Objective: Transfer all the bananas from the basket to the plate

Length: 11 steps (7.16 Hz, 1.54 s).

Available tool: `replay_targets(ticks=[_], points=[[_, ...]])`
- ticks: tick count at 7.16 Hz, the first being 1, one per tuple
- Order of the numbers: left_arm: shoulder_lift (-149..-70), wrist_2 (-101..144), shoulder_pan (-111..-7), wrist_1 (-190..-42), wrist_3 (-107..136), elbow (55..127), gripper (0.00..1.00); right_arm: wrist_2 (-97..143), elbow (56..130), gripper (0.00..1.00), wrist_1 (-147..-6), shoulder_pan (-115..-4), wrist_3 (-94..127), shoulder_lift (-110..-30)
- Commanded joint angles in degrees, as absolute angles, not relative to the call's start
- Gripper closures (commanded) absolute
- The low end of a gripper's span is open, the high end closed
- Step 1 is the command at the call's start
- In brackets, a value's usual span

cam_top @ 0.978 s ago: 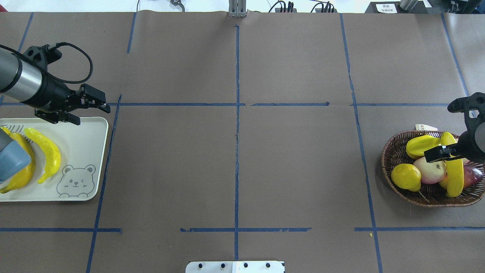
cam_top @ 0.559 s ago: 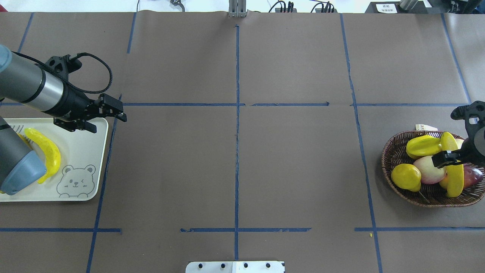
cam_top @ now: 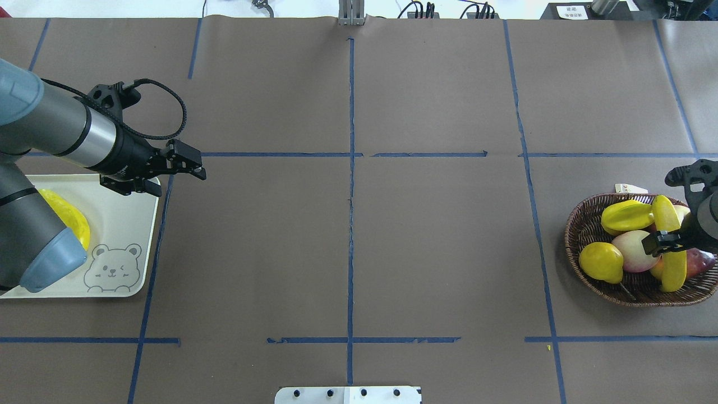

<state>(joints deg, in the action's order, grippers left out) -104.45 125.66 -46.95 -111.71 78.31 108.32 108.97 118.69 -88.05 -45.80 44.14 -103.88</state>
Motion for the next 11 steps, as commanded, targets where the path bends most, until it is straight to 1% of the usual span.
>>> replay_targets(ticks=[1, 5, 6, 10, 11], points=[[-104.77, 125.51, -46.67, -111.71, 78.40, 108.19, 0.00, 108.98, 118.30, 0.11, -87.98, -44.21, 44.12, -103.62], [-104.77, 125.60, -46.67, -111.62, 78.40, 108.19, 0.00, 109.34, 118.91, 0.15, -88.07, -44.38, 44.12, -103.97], [-104.77, 125.60, -46.67, -111.62, 78.40, 108.19, 0.00, 109.25, 118.74, 0.18, -88.07, -44.38, 44.21, -104.06], [-104.77, 125.60, -46.67, -111.62, 78.75, 108.28, 0.00, 109.34, 118.74, 0.18, -88.07, -44.47, 44.21, -104.41], [-104.77, 125.51, -46.67, -111.71, 78.84, 108.28, 0.00, 109.25, 118.65, 0.41, -88.07, -44.47, 44.47, -104.41]])
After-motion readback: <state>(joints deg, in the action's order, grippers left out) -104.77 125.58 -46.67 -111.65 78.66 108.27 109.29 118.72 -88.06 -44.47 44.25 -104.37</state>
